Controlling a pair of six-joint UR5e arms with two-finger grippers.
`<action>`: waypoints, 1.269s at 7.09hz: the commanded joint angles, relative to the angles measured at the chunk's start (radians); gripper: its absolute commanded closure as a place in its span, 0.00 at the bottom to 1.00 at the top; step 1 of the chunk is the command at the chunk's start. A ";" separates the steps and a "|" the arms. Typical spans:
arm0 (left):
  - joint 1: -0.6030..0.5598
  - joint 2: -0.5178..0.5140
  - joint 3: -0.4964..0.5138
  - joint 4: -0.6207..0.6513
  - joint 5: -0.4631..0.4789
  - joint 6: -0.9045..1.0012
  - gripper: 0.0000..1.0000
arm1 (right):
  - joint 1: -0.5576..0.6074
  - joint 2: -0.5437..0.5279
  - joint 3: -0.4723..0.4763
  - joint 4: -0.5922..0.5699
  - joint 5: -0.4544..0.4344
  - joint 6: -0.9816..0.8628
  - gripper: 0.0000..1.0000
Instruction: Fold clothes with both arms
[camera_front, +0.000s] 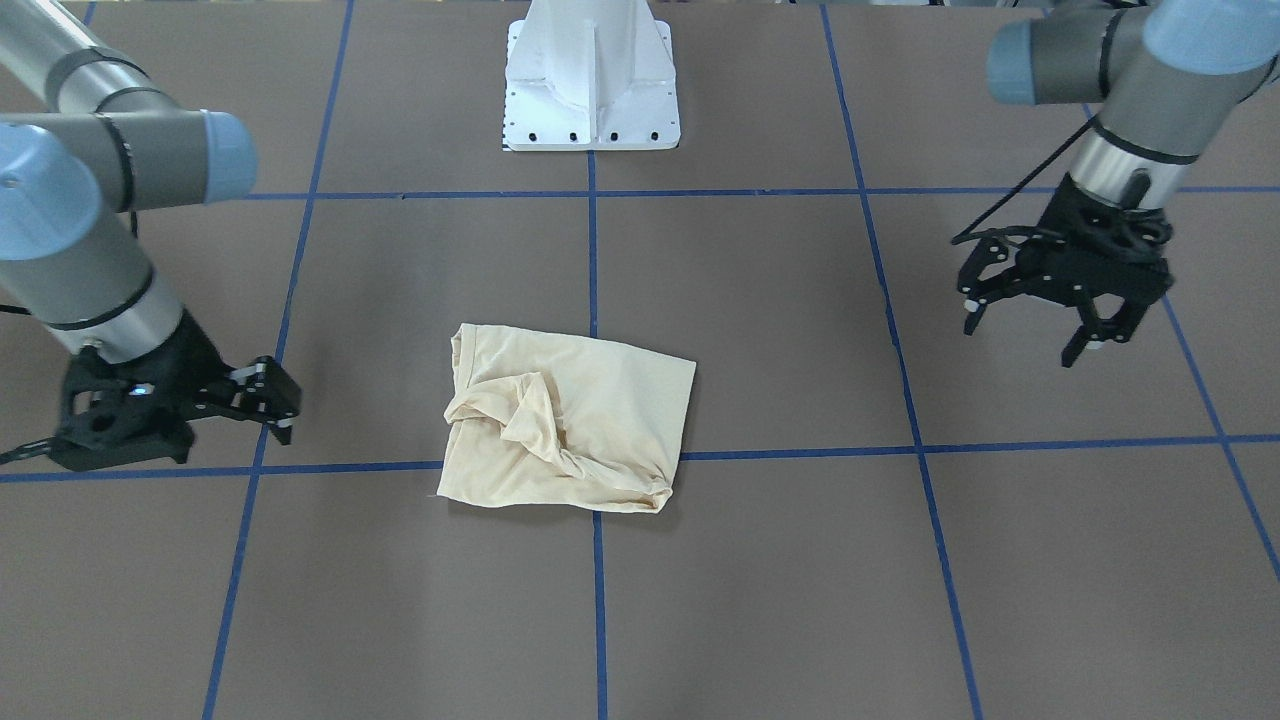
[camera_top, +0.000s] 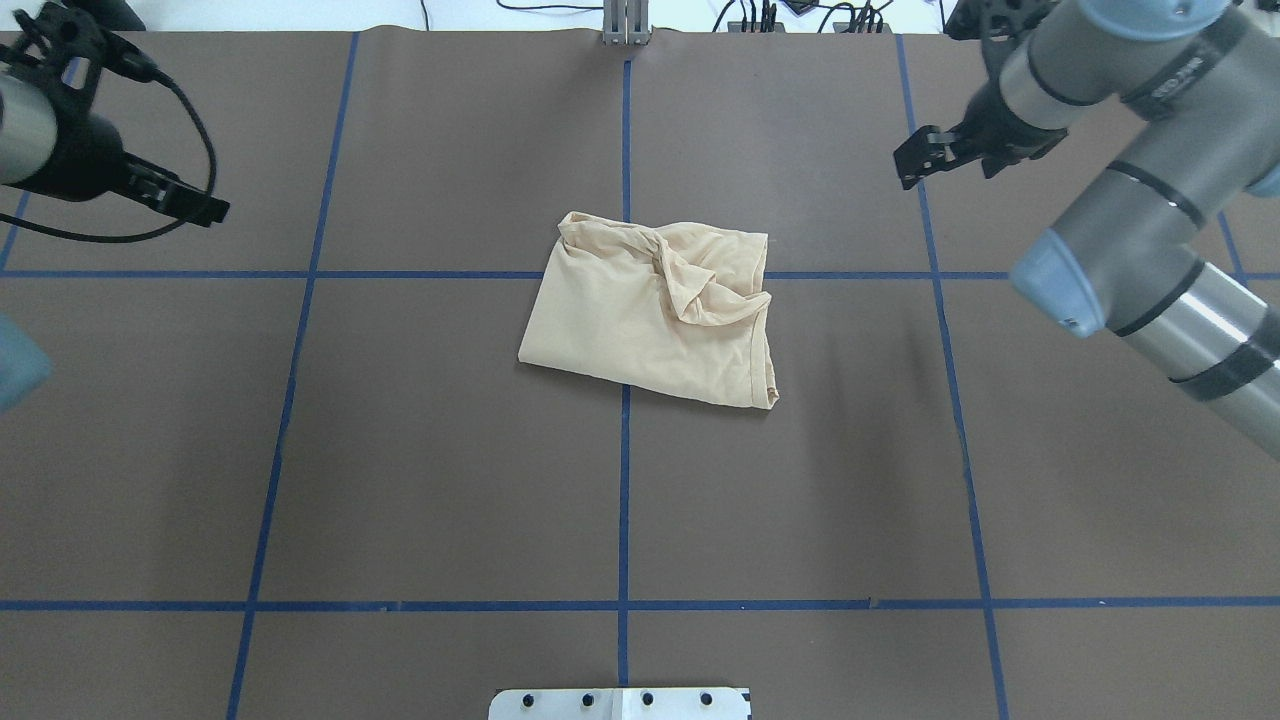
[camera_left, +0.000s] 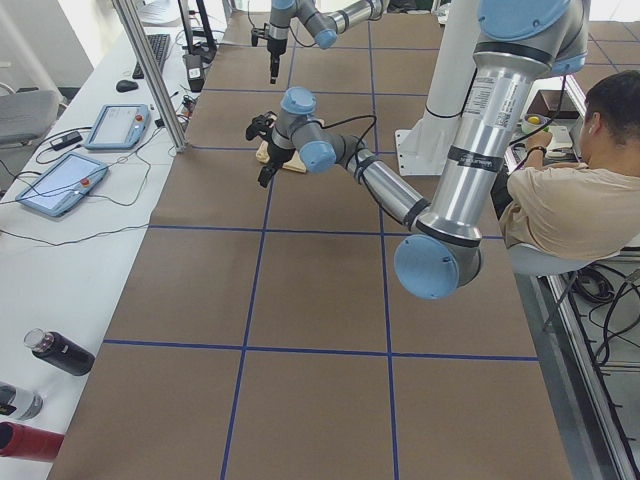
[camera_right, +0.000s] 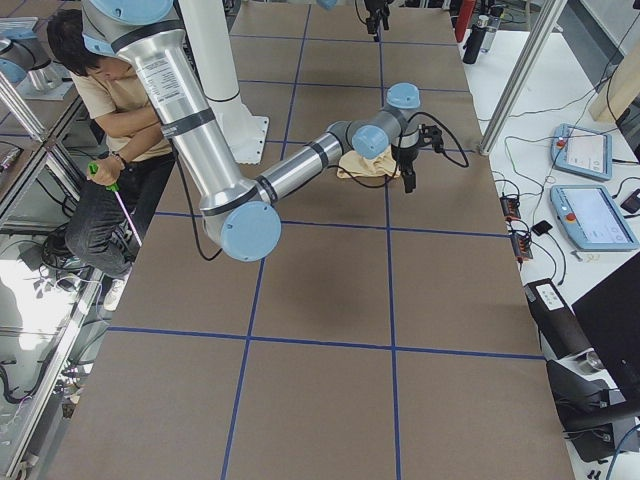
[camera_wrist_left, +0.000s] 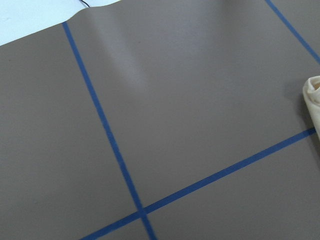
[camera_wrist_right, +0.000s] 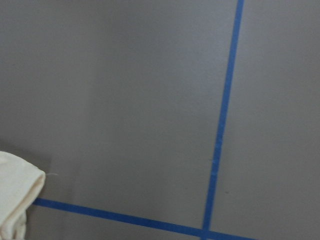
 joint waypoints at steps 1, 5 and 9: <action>-0.201 0.109 0.000 0.035 -0.097 0.199 0.00 | 0.249 -0.236 0.020 -0.001 0.187 -0.337 0.00; -0.383 0.233 0.028 0.182 -0.132 0.271 0.00 | 0.527 -0.583 0.029 -0.018 0.204 -0.688 0.00; -0.449 0.273 0.083 0.388 -0.178 0.568 0.00 | 0.532 -0.553 0.160 -0.218 0.185 -0.688 0.00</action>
